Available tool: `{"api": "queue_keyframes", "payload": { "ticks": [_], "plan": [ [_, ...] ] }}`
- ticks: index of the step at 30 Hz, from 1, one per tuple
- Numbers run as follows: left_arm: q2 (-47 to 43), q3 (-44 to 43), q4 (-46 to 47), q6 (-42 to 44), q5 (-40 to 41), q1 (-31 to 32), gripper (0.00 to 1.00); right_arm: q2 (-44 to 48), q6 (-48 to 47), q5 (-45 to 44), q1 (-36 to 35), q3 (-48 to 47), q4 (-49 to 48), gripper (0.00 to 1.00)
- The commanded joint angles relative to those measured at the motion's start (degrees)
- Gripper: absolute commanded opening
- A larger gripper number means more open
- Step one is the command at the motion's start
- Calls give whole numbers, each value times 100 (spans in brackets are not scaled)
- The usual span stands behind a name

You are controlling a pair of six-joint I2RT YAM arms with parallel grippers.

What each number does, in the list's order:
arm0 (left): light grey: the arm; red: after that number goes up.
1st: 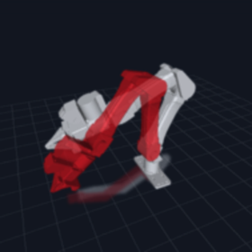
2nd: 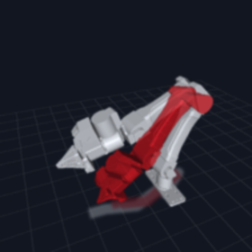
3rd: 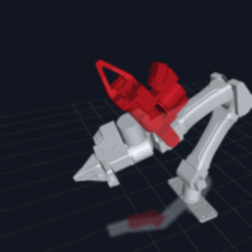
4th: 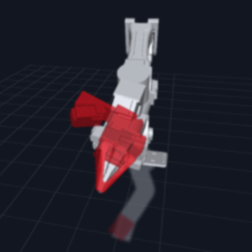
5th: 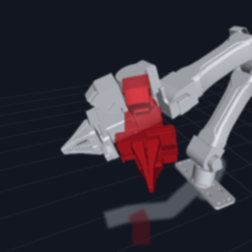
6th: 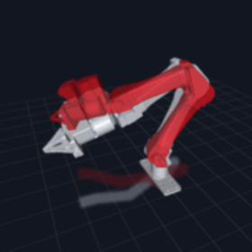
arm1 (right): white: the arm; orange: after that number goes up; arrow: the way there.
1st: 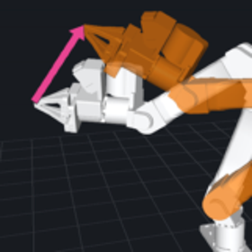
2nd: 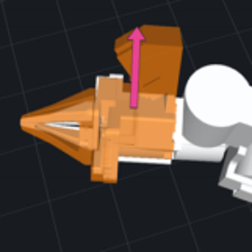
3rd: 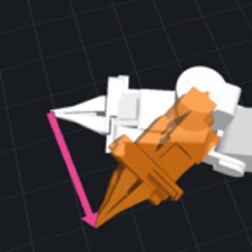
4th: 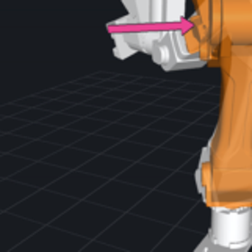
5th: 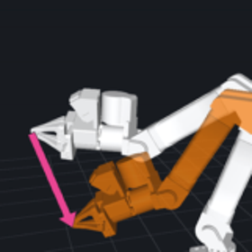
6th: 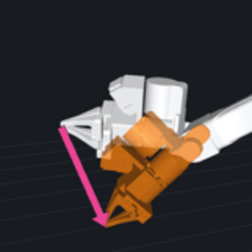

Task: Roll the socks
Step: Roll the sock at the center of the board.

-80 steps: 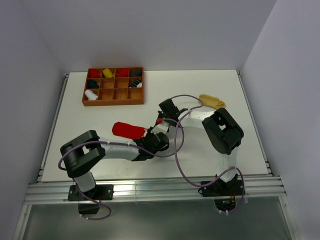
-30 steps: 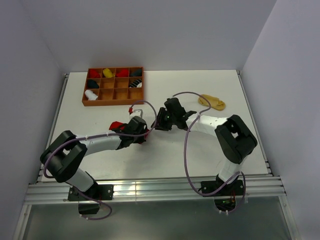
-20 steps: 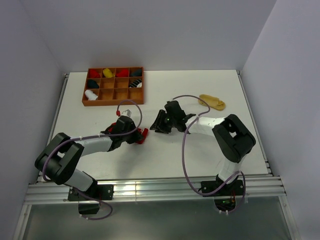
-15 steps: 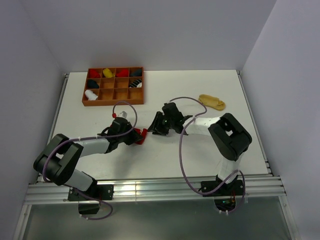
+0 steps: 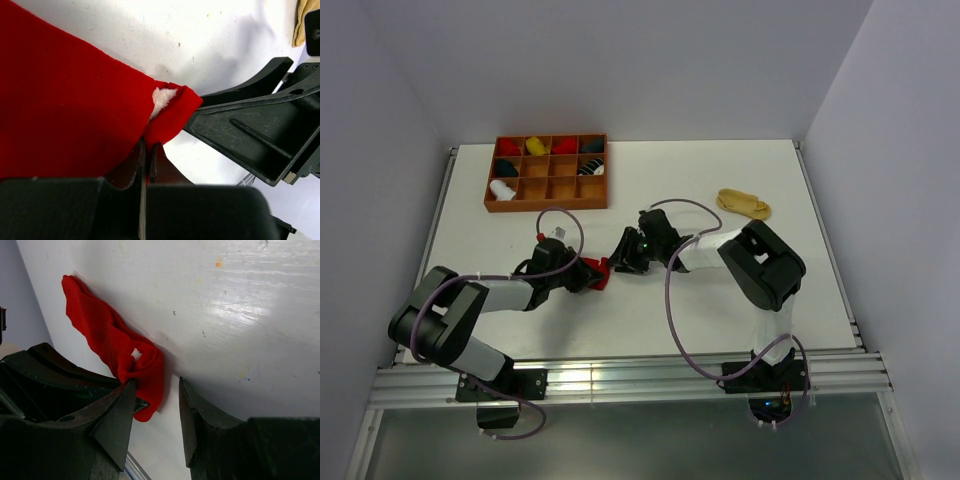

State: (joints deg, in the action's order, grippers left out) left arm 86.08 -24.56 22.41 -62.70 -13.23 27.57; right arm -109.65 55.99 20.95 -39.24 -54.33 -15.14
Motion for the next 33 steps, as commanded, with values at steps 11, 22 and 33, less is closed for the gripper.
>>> {"api": "queue_keyframes", "payload": {
  "ticks": [11, 22, 33],
  "plan": [
    [339, 206, -352, 29, -215, -33, 0, -303, -26, 541, -101, 27, -1147, 47],
    [313, 250, -282, 3, -267, -59, 0, -303, -123, 480, -92, 107, -1343, 48],
    [383, 285, -106, 29, -390, -59, 0, -593, -378, 445, -110, -262, -710, 26]
  ]
}}
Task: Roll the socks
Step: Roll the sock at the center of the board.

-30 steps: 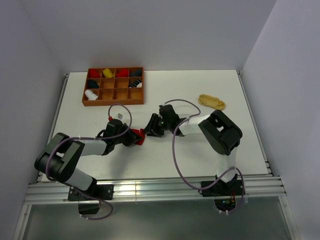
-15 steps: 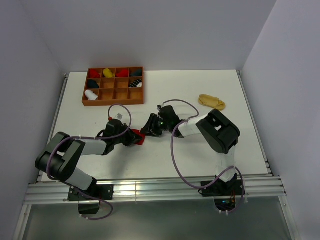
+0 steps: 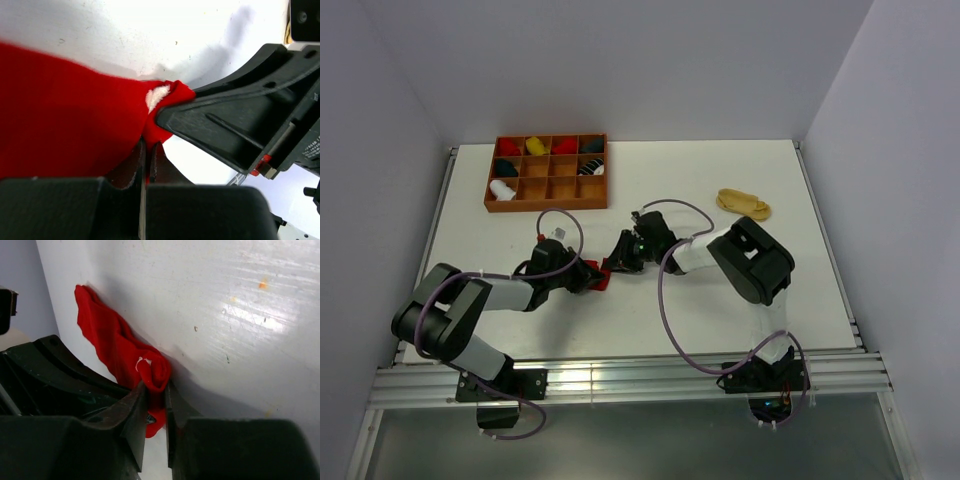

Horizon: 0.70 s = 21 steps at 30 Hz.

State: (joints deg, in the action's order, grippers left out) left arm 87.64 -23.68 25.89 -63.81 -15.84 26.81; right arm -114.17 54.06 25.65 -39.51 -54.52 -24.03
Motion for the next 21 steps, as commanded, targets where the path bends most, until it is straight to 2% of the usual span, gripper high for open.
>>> {"api": "queue_keyframes", "payload": {
  "ticks": [1, 2, 4, 6, 9, 10, 14, 17, 21],
  "plan": [
    [236, 189, -436, 150, -139, 17, 0, -175, -212, 1, -84, -287, 232, 22],
    [254, 162, -444, 202, -148, 17, 0, -176, -273, -16, -92, -331, 337, 10],
    [254, 110, -506, 272, -122, 17, 1, -115, -352, -112, -92, -375, 477, 0],
    [132, 4, -698, 430, -60, 17, 4, -1, -528, -314, -92, -401, 820, 0],
    [-157, -171, -1102, 711, 185, 35, 23, 351, -800, -946, -92, -410, 1417, 0],
    [-255, -224, -1208, 825, 343, 44, 36, 508, -870, -1087, -101, -419, 1549, 0],
    [-703, -321, -1674, 914, 861, 79, 53, 764, -1117, -1352, -92, -357, 1831, 0],
    [-845, -347, -1833, 976, 1125, 70, 49, 826, -1187, -1326, -92, -348, 1867, 0],
    [-503, -479, -1860, 1046, 1258, 70, 43, 940, -1240, -1413, -92, -340, 2025, 0]
  ]
}}
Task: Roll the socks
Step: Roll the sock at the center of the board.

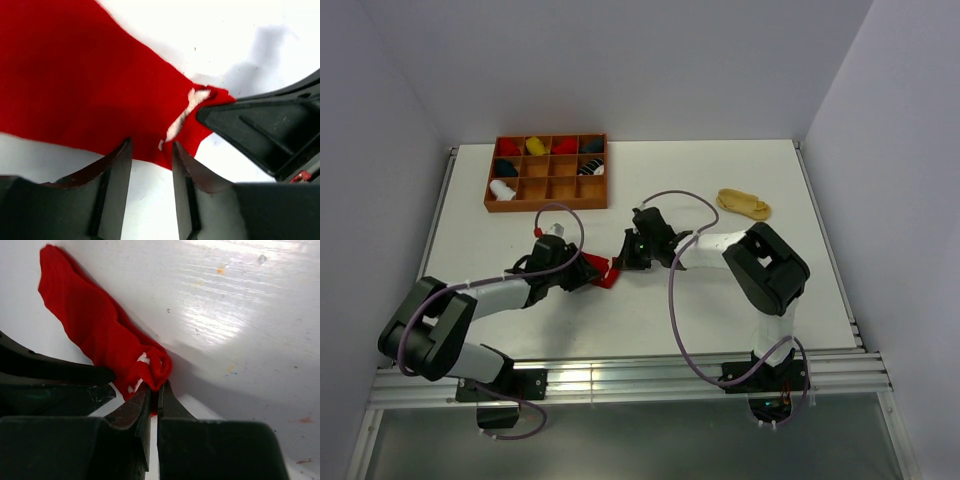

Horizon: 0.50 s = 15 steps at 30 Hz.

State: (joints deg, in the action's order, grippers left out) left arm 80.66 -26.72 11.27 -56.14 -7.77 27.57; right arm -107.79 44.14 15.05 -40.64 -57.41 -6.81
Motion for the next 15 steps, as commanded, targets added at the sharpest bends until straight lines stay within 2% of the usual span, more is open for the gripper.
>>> {"api": "queue_keyframes", "payload": {
  "ticks": [1, 4, 9, 12, 15],
  "plan": [
    [274, -202, -328, 279, 461, -15, 42, 311, -265, -388, 21, -60, 364, 0],
    [599, -429, -256, 366, 504, -15, 36, 346, -344, -493, 21, -104, 627, 0],
    [1039, -887, -441, 621, 636, -15, 33, 302, -336, -538, 21, -139, 777, 0],
    [743, -888, -319, 815, 628, 2, 36, 232, -222, -670, 30, -227, 1005, 0],
    [136, -633, -99, 1104, 618, 55, 44, 144, -64, -714, 39, -341, 1217, 0]
  ]
}}
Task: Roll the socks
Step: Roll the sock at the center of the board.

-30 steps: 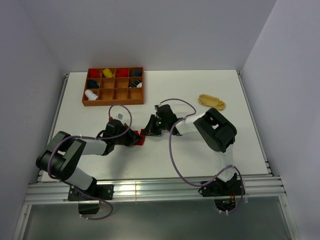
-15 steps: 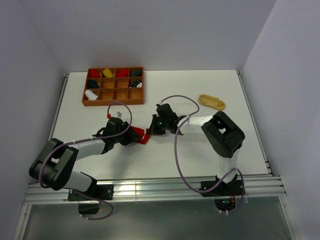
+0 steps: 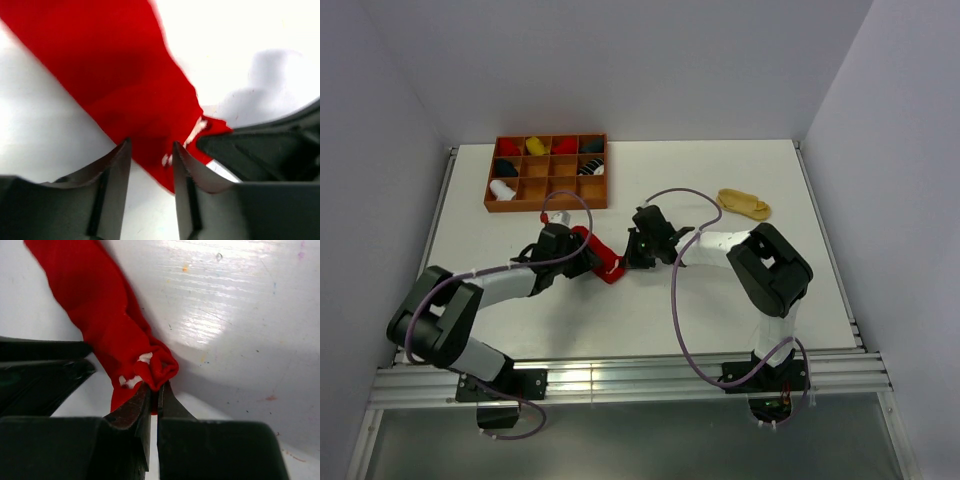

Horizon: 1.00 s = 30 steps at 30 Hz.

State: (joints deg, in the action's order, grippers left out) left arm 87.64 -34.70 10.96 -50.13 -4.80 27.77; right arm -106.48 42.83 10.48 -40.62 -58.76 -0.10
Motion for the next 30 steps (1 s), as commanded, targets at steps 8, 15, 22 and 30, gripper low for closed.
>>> {"api": "queue_keyframes", "payload": {
  "ticks": [8, 15, 22, 30],
  "plan": [
    [-1276, 244, 11, 1953, 1832, 1774, 50, -154, 279, -231, 54, -452, 888, 0],
    [-520, -256, -41, 2508, 2826, 2636, 51, -216, 314, -134, 54, -566, 942, 0],
    [-247, -380, 196, 2947, 3151, 2787, 50, -233, 323, 15, 54, -549, 862, 0],
    [139, -424, 99, 2868, 3090, 2795, 47, -251, 331, 95, 63, -540, 792, 0]
  ]
}}
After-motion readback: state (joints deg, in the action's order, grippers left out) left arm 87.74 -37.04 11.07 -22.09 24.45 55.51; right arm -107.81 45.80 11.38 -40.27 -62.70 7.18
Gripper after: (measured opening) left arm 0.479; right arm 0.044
